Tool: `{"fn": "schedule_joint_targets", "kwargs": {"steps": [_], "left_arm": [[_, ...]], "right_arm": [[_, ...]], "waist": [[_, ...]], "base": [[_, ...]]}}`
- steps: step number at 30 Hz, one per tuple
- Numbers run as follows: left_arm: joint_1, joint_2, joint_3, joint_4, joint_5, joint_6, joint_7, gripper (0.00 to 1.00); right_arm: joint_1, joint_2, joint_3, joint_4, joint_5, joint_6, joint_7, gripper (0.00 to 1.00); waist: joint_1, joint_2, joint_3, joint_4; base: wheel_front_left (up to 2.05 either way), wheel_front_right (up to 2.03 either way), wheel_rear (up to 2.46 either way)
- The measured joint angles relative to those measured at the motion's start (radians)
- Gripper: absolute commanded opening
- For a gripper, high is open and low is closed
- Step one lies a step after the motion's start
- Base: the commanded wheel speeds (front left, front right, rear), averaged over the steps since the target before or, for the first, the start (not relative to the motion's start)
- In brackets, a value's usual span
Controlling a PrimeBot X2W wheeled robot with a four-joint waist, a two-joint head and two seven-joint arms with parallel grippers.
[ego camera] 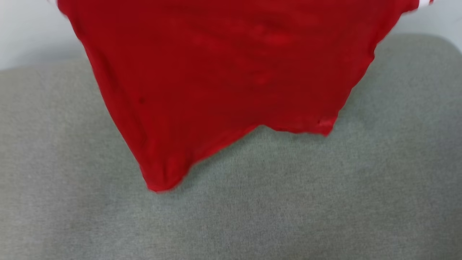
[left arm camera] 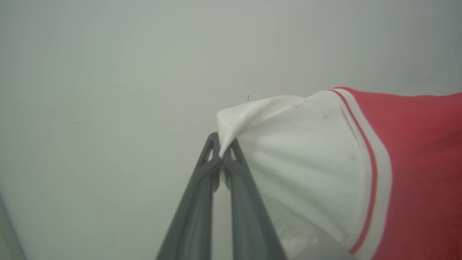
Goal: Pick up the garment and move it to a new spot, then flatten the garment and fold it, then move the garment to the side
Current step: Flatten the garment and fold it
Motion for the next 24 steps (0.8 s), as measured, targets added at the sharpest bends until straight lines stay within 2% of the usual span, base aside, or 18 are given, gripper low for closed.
{"fn": "schedule_joint_targets", "kwargs": {"steps": [9, 17, 24], "left_arm": [[-0.402, -0.010, -0.094, 0.244, 0.040, -0.081, -0.016, 0.00], [-0.786, -0.092, -0.170, 0.498, 0.101, -0.131, -0.070, 0.00], [-1.054, -0.182, -0.198, 0.723, 0.133, -0.150, -0.188, 0.00]], "right_arm": [[-0.285, 0.002, 0.036, 0.171, -0.034, 0.000, -0.068, 0.00], [-0.561, 0.003, 0.082, 0.367, -0.095, 0.000, -0.131, 0.00], [-0.768, 0.031, 0.064, 0.522, -0.183, 0.001, -0.223, 0.00]], "waist": [[0.0001, 0.0000, 0.188, -0.005], [0.0002, 0.0000, 0.372, 0.008], [0.0003, 0.0000, 0.501, 0.035]], "base": [[0.00, 0.00, 0.00], [0.00, 0.00, 0.00], [0.00, 0.00, 0.00]]}}
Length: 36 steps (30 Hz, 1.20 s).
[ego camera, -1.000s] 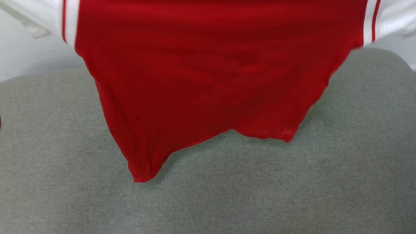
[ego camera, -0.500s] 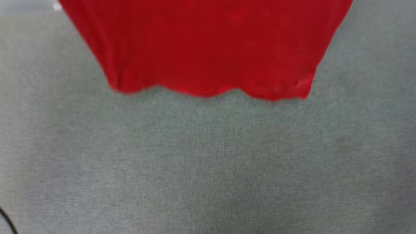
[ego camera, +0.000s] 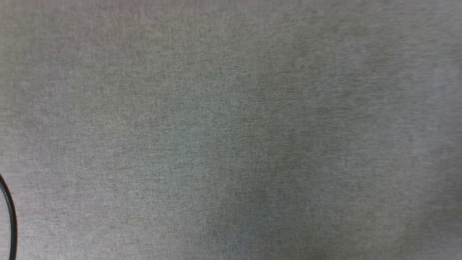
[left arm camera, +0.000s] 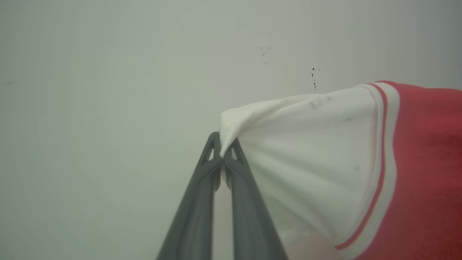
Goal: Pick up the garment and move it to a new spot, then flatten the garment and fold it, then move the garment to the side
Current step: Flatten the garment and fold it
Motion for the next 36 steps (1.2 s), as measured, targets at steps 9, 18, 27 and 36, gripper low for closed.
{"fn": "schedule_joint_targets", "kwargs": {"steps": [9, 18, 27, 36], "left_arm": [[-0.007, -0.084, -0.063, 0.212, 0.001, -0.045, -0.147, 0.00], [0.358, -0.149, -0.169, 0.271, -0.056, -0.064, -0.207, 0.00], [0.870, -0.157, -0.271, 0.170, -0.118, -0.066, -0.224, 0.00], [1.269, -0.088, -0.322, 0.027, -0.158, -0.025, -0.170, 0.00]], "right_arm": [[0.009, 0.061, -0.023, 0.170, -0.052, 0.000, -0.131, 0.00], [0.298, 0.073, 0.052, 0.247, 0.015, 0.000, -0.196, 0.00], [0.766, -0.002, 0.214, 0.182, 0.158, 0.000, -0.179, 0.00], [1.117, -0.091, 0.290, 0.081, 0.293, 0.000, -0.181, 0.00]], "waist": [[0.0000, 0.0000, 0.072, 0.046], [-0.0001, 0.0000, -0.023, 0.051], [-0.0003, -0.0001, -0.225, 0.052], [-0.0006, 0.0000, -0.411, 0.054]], "base": [[0.00, 0.00, 0.00], [0.00, 0.00, 0.00], [0.00, 0.00, 0.00], [0.00, 0.00, 0.00]]}}
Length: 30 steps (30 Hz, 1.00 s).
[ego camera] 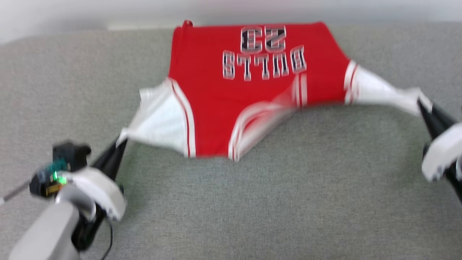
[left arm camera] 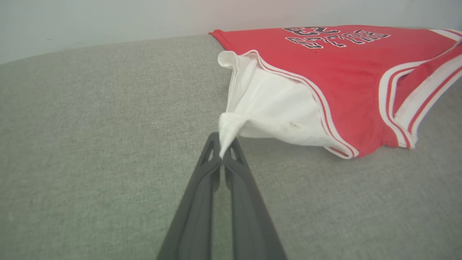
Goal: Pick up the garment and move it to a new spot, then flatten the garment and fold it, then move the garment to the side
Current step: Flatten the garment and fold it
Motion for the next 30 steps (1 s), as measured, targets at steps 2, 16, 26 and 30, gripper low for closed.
{"fn": "schedule_joint_targets", "kwargs": {"steps": [2, 16, 26, 30], "left_arm": [[0.063, 0.016, -0.012, -0.023, -0.003, 0.011, 0.011, 0.00], [0.374, 0.099, 0.003, -0.156, -0.082, 0.100, 0.043, 0.00], [0.572, 0.152, 0.013, -0.281, -0.142, 0.160, 0.071, 0.00], [0.581, 0.152, -0.002, -0.321, -0.141, 0.168, 0.089, 0.00]], "right_arm": [[0.070, -0.034, 0.026, -0.020, 0.003, 0.000, -0.003, 0.00], [0.362, -0.105, 0.015, -0.079, 0.087, 0.000, 0.040, 0.00], [0.560, -0.153, -0.028, -0.206, 0.217, 0.001, 0.223, 0.00], [0.606, -0.154, -0.044, -0.246, 0.231, 0.000, 0.281, 0.00]], "waist": [[0.0000, 0.0000, -0.031, 0.001], [0.0000, 0.0000, -0.169, -0.011], [0.0001, 0.0000, -0.228, -0.032], [0.0001, 0.0000, -0.218, -0.031]], "base": [[0.00, 0.00, 0.00], [0.00, 0.00, 0.00], [0.00, 0.00, 0.00], [0.00, 0.00, 0.00]]}}
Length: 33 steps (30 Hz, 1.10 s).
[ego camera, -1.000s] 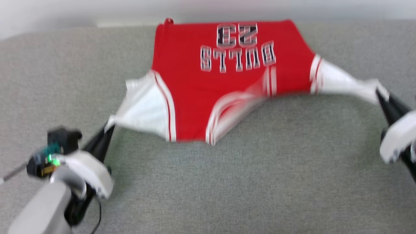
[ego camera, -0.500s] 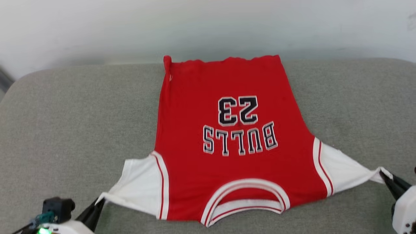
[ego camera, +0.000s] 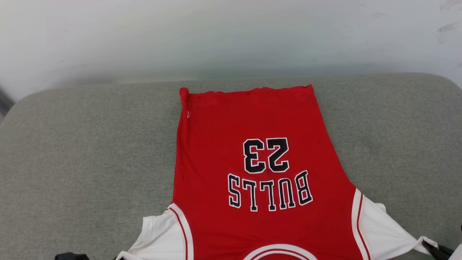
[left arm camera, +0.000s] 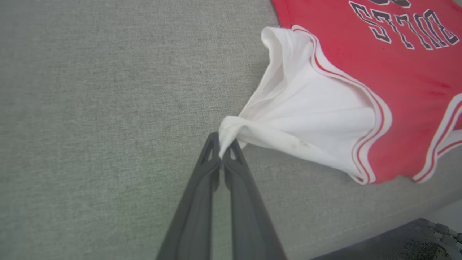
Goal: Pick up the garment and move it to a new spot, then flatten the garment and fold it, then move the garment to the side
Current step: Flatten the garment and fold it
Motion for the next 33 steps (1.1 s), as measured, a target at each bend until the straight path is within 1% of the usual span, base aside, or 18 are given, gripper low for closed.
{"fn": "schedule_joint_targets", "kwargs": {"steps": [1, 2, 3, 4, 7, 9, 14, 18, 22, 25, 28, 33], "left_arm": [[-0.002, -0.003, -0.005, -0.009, 0.003, 0.000, 0.002, 0.00], [-0.006, -0.007, -0.008, -0.017, 0.003, 0.000, 0.004, 0.00], [-0.012, -0.010, -0.009, -0.025, 0.003, -0.001, 0.004, 0.00], [-0.020, -0.011, -0.010, -0.033, 0.003, -0.002, 0.005, 0.00], [-0.041, -0.010, -0.016, -0.064, 0.012, -0.009, 0.017, 0.00], [-0.049, -0.008, -0.020, -0.097, 0.015, -0.010, 0.029, 0.00], [-0.070, 0.008, -0.031, -0.209, 0.041, 0.001, 0.060, 0.00], [-0.090, 0.023, -0.042, -0.318, 0.067, 0.018, 0.086, 0.00], [-0.113, 0.029, -0.052, -0.417, 0.089, 0.021, 0.108, 0.00], [-0.139, 0.029, -0.066, -0.472, 0.112, 0.021, 0.124, 0.00], [-0.164, 0.024, -0.085, -0.517, 0.137, 0.017, 0.140, 0.00], [-0.207, 0.016, -0.110, -0.574, 0.175, 0.010, 0.158, 0.00]], "right_arm": [[0.003, 0.000, -0.005, -0.008, -0.004, 0.000, 0.009, 0.00], [0.003, 0.003, -0.013, -0.014, -0.009, 0.000, 0.019, 0.14], [0.003, 0.004, -0.020, -0.021, -0.012, 0.000, 0.026, 0.75], [0.002, 0.006, -0.027, -0.033, -0.023, 0.000, 0.028, 1.00], [-0.005, 0.015, -0.056, -0.053, -0.011, -0.001, 0.088, 1.00], [-0.014, 0.012, -0.075, -0.086, -0.020, -0.001, 0.108, 1.00], [-0.090, 0.018, -0.160, -0.181, -0.020, -0.001, 0.167, 1.00], [-0.185, 0.035, -0.203, -0.257, -0.037, -0.001, 0.270, 1.00], [-0.329, 0.047, -0.226, -0.294, -0.058, -0.001, 0.413, 1.00], [-0.461, 0.055, -0.235, -0.280, -0.093, -0.001, 0.537, 1.00], [-0.597, 0.079, -0.260, -0.228, -0.127, -0.001, 0.664, 1.00], [-0.807, 0.085, -0.284, -0.122, -0.254, -0.001, 0.845, 1.00]], "waist": [[0.0000, 0.0000, 0.004, 0.002], [0.0000, 0.0000, 0.007, 0.003], [0.0001, 0.0000, 0.011, 0.005], [0.0001, 0.0000, 0.015, 0.007], [0.0001, 0.0000, 0.030, 0.016], [0.0001, 0.0000, 0.040, 0.026], [0.0003, 0.0000, 0.084, 0.059], [0.0003, 0.0000, 0.138, 0.095], [0.0003, 0.0000, 0.201, 0.141], [0.0004, 0.0000, 0.252, 0.180], [0.0004, 0.0000, 0.304, 0.222], [0.0005, 0.0000, 0.387, 0.296]], "base": [[0.00, 0.00, 0.00], [0.00, 0.00, 0.00], [0.00, 0.00, 0.00], [0.00, 0.00, 0.00], [0.00, 0.00, 0.00], [0.00, 0.00, 0.00], [0.00, 0.00, 0.00], [0.00, 0.00, 0.00], [0.00, 0.00, 0.00], [0.00, 0.00, 0.00], [0.00, 0.00, 0.00], [0.00, 0.00, 0.00]]}}
